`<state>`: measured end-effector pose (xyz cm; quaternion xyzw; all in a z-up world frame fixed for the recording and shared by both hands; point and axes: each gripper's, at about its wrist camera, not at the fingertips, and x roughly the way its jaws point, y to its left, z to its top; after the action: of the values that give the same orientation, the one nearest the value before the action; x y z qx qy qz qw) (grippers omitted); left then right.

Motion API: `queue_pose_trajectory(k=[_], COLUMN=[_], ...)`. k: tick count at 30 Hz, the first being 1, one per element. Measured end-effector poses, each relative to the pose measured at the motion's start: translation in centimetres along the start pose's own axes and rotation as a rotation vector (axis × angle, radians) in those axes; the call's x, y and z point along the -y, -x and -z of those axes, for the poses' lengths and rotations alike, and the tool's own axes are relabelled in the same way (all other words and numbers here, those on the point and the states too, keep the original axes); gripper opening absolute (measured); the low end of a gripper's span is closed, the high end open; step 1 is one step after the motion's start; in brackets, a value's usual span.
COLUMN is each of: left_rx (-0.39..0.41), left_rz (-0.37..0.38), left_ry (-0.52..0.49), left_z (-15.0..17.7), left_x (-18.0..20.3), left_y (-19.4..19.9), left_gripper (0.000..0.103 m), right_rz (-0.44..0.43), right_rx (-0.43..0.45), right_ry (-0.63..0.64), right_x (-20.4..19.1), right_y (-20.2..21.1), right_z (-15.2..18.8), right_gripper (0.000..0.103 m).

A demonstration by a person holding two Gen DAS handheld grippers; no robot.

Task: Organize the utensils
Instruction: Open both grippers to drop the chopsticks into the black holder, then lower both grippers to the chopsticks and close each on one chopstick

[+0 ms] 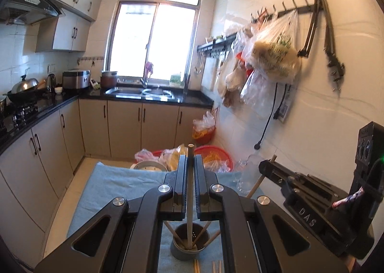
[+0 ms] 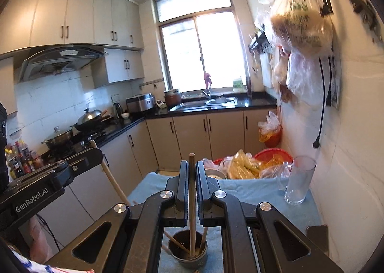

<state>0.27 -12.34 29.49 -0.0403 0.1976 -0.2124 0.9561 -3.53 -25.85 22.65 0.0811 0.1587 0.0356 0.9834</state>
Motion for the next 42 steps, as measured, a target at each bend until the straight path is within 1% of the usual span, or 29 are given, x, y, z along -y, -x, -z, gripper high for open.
queue_pose_trajectory(k=[1,3,6,8,11,12,13,14,15,16,17,18,19,22,23,27,30,31,34,36,37,38,40,42], left_rx=[-0.012,-0.064,-0.122,-0.138,-0.128,-0.127,-0.127,-0.127,-0.125,-0.121,-0.116,-0.109,-0.106,-0.096,-0.093,-0.085,-0.077,-0.078,-0.092,-0.108,-0.115,-0.137,-0.186,-0.262], left_rz=[-0.006,-0.016,-0.022,-0.026,-0.036,-0.034,-0.031,-0.031,-0.03,-0.03,-0.032,-0.036,-0.038,-0.036,-0.038,-0.044,-0.044,-0.043,-0.037,-0.039,-0.042,-0.046,-0.047,-0.055], left_ry=[-0.001,0.0,0.006,0.004,0.001,0.001,0.003,0.006,0.011,0.015,0.018,0.021,0.022,0.029,0.033,0.046,0.052,0.055,0.059,0.057,0.056,0.055,0.057,0.059], left_z=[0.3,1.3,2.6,3.3,3.4,3.6,3.6,3.7,3.7,3.8,3.8,3.9,4.0,4.3,4.3,4.7,5.3,5.5,6.8,8.4,9.0,10.3,12.3,14.9], left_x=[0.0,-0.1,-0.4,-0.4,-0.5,-0.5,-0.5,-0.5,-0.6,-0.6,-0.7,-0.8,-0.9,-1.3,-1.5,-2.3,-2.8,-2.9,-3.2,-3.3,-3.3,-3.3,-3.5,-3.7], left_y=[-0.6,-2.7,-4.5,-4.9,-4.7,-4.5,-4.3,-4.0,-3.7,-3.4,-3.0,-2.4,-2.0,-0.4,0.1,2.4,4.1,4.5,5.7,6.1,6.0,5.7,4.8,3.1], left_gripper=[0.005,0.005,0.005,0.005,0.006,0.007,0.009,0.015,0.018,0.024,0.028,0.03,0.032,0.036,0.037,0.037,0.038,0.039,0.042,0.044,0.047,0.049,0.049,0.049], right_rz=[0.003,0.008,0.018,0.019,0.017,0.014,0.009,0.001,-0.002,-0.002,0.0,0.007,0.011,0.016,0.017,0.034,0.046,0.049,0.066,0.077,0.084,0.088,0.091,0.079], right_rx=[-0.012,-0.048,-0.091,-0.116,-0.129,-0.13,-0.13,-0.132,-0.133,-0.132,-0.129,-0.12,-0.114,-0.103,-0.099,-0.085,-0.091,-0.098,-0.141,-0.179,-0.213,-0.254,-0.334,-0.417], right_ry=[-0.012,-0.034,-0.049,-0.054,-0.059,-0.069,-0.079,-0.095,-0.105,-0.108,-0.106,-0.101,-0.097,-0.095,-0.097,-0.095,-0.099,-0.099,-0.098,-0.099,-0.102,-0.109,-0.125,-0.134], right_x=[0.3,1.0,1.8,2.2,2.6,2.8,3.0,3.1,3.2,3.3,3.2,3.2,3.1,3.3,3.3,3.7,4.0,4.2,4.9,5.4,5.8,6.2,7.1,7.6], right_y=[-0.7,-2.2,-3.7,-4.4,-5.0,-5.2,-5.2,-5.3,-5.2,-5.1,-5.0,-4.7,-4.4,-3.3,-2.9,-1.0,0.2,0.4,1.0,1.1,1.1,0.9,0.4,-0.2], right_z=[0.5,1.6,3.1,3.8,4.2,4.2,4.2,4.2,4.3,4.2,4.2,4.1,4.1,3.8,3.8,3.9,4.5,4.8,6.8,8.4,9.8,11.4,14.4,17.4], right_gripper=[0.006,0.006,0.006,0.006,0.006,0.006,0.007,0.008,0.013,0.016,0.024,0.029,0.029,0.031,0.033,0.037,0.042,0.043,0.045,0.049,0.049,0.049,0.049,0.049])
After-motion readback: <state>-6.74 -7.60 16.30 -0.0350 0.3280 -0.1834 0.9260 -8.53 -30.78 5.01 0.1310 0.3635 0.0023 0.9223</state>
